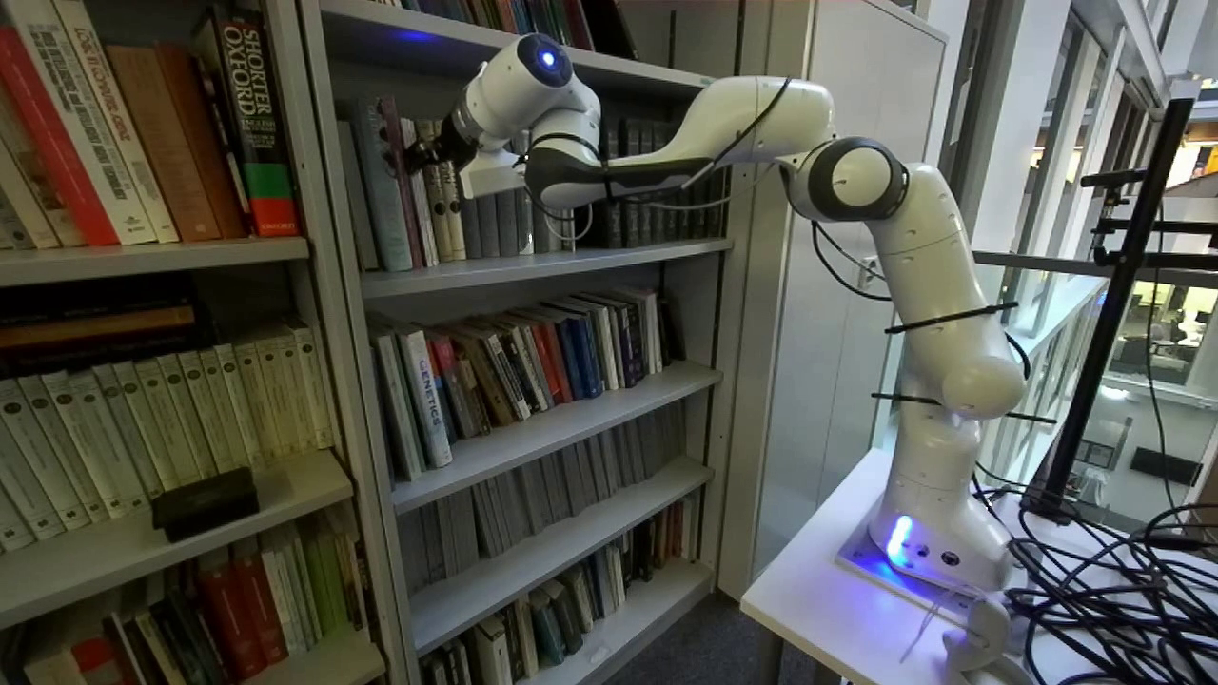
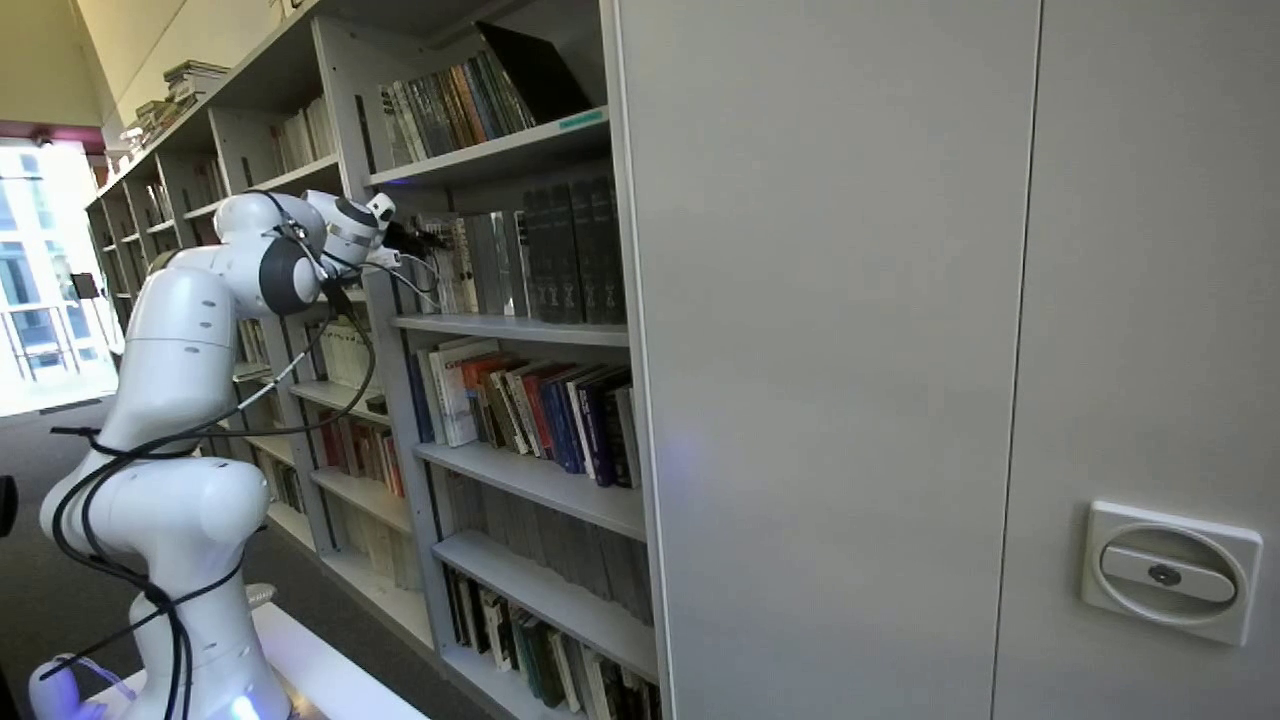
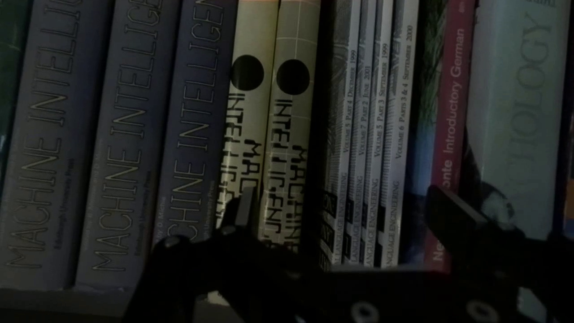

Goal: Pick up two small books from the compartment of the book shelf and move them to the right.

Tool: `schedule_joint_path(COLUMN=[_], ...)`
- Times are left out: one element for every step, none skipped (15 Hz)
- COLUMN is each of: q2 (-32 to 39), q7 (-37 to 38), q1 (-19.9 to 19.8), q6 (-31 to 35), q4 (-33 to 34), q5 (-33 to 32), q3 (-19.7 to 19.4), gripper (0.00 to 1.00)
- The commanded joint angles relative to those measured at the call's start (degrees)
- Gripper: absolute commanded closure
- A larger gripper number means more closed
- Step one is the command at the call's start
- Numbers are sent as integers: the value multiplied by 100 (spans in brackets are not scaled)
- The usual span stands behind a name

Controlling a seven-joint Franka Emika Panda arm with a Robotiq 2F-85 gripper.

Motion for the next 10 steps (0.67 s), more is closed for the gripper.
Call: schedule_joint_path(q2=[187, 208, 225, 228, 226, 221, 217, 211, 207, 203], q7=[-51, -53, -55, -63, -61, -66, -67, -64, -74, -82], q1=[72, 67, 63, 61, 59, 58, 56, 52, 50, 48], q6=[-75, -75, -80, -85, -81, -82, -82, -86, -82, -84], q4=[378, 403, 422, 430, 427, 425, 421, 417, 412, 411], q5=[-140, -149, -143, -141, -147, -150, -150, -153, -155, -157], q3=[-57, -64, -67, -67, -70, -72, -73, -78, -79, -80], gripper=[0, 0, 0, 0, 0, 0, 0, 7, 26, 35])
